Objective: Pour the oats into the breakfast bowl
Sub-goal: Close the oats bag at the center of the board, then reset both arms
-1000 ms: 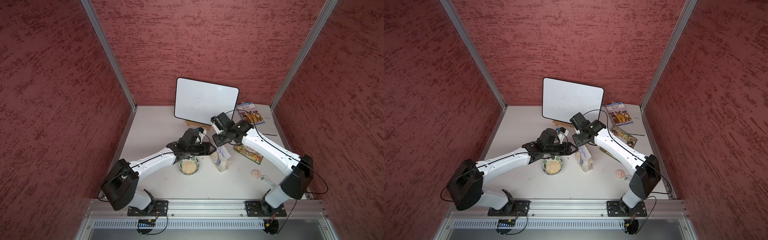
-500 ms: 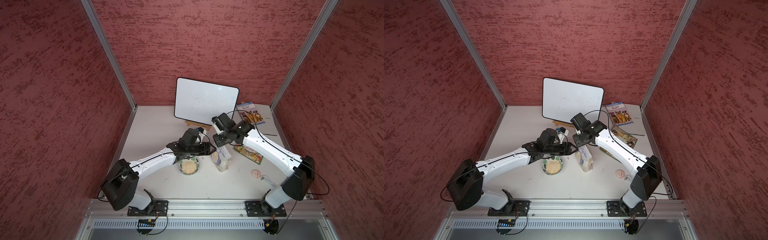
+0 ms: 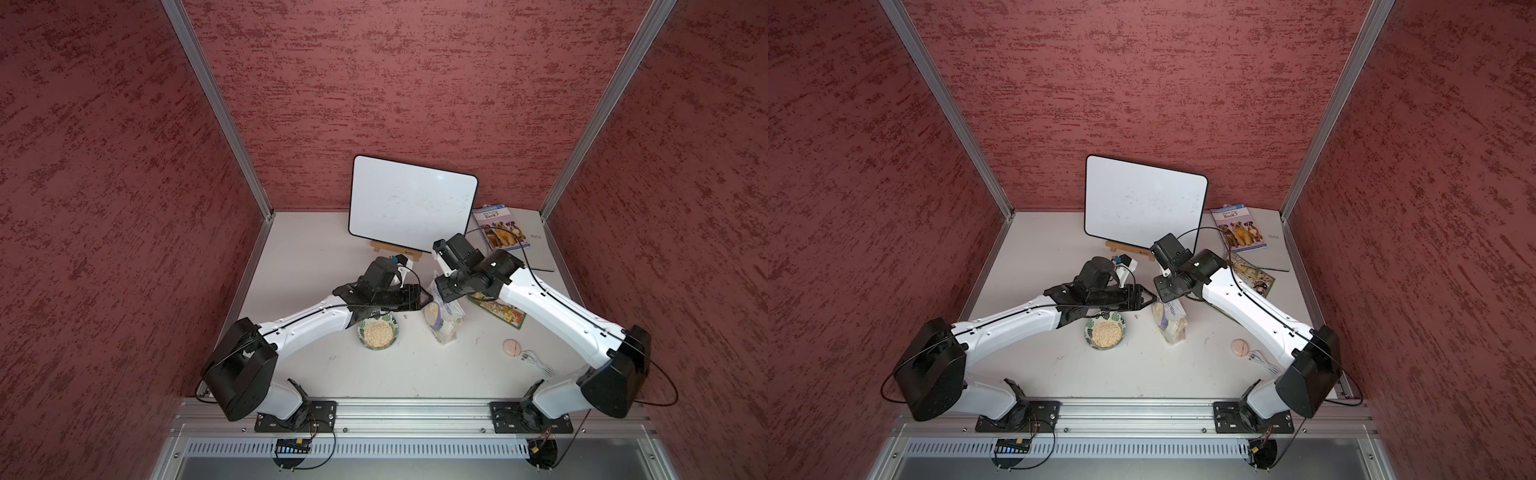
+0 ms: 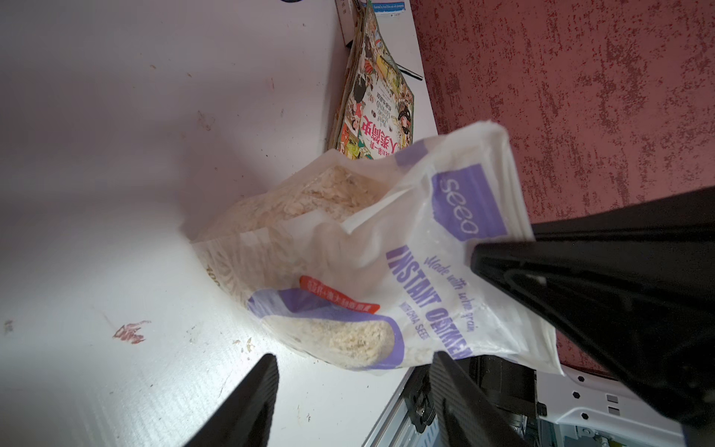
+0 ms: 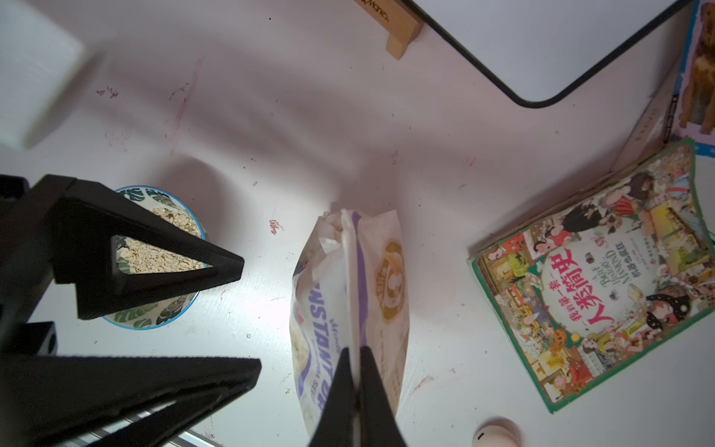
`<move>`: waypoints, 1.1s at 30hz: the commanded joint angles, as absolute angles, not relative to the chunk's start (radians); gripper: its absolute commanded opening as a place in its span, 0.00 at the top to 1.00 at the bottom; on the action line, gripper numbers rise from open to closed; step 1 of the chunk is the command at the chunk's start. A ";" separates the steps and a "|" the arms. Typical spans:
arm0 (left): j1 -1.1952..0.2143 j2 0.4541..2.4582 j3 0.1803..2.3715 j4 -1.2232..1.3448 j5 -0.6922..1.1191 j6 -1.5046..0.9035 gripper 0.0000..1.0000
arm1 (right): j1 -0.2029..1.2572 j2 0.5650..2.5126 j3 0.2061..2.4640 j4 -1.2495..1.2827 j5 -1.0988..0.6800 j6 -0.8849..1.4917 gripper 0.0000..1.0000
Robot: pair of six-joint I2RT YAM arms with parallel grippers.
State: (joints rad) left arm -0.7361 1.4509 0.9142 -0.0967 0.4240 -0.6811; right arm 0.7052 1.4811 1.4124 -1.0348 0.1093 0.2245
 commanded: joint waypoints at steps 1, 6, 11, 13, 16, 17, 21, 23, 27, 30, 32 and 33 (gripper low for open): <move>-0.744 1.423 0.913 -0.107 0.419 -0.683 0.35 | 0.713 1.461 1.388 -1.037 0.124 0.237 1.00; -0.744 1.411 0.912 -0.113 0.415 -0.681 0.35 | 0.715 1.415 1.380 -1.021 0.122 0.245 0.88; -0.747 1.367 0.935 -0.188 0.373 -0.633 0.33 | 0.715 1.305 1.324 -0.944 0.116 0.256 0.20; -0.753 1.321 0.953 -0.243 0.320 -0.593 0.30 | 0.715 1.228 1.282 -0.894 0.121 0.255 0.14; -0.772 1.216 0.968 -0.320 0.181 -0.524 0.21 | 0.714 1.089 1.192 -0.792 0.151 0.262 0.09; -0.779 1.175 0.965 -0.335 0.127 -0.496 0.16 | 0.716 1.040 1.149 -0.752 0.174 0.271 0.06; -0.802 1.026 0.933 -0.394 -0.182 -0.421 0.00 | 0.715 0.825 0.964 -0.569 0.294 0.303 0.01; -0.802 0.971 0.898 -0.416 -0.374 -0.408 0.00 | 0.715 0.739 0.869 -0.492 0.382 0.344 0.01; -0.797 0.906 0.787 -0.344 -0.665 -0.283 0.00 | 0.715 0.625 0.712 -0.364 0.559 0.326 0.01; -0.733 0.886 0.733 -0.294 -0.714 -0.239 0.00 | 0.715 0.605 0.637 -0.323 0.687 0.293 0.01; -0.659 0.870 0.684 -0.219 -0.672 -0.201 0.00 | 0.715 0.622 0.589 -0.237 0.727 0.201 0.01; -0.611 0.866 0.654 -0.169 -0.640 -0.190 0.00 | 0.713 0.640 0.563 -0.179 0.740 0.161 0.01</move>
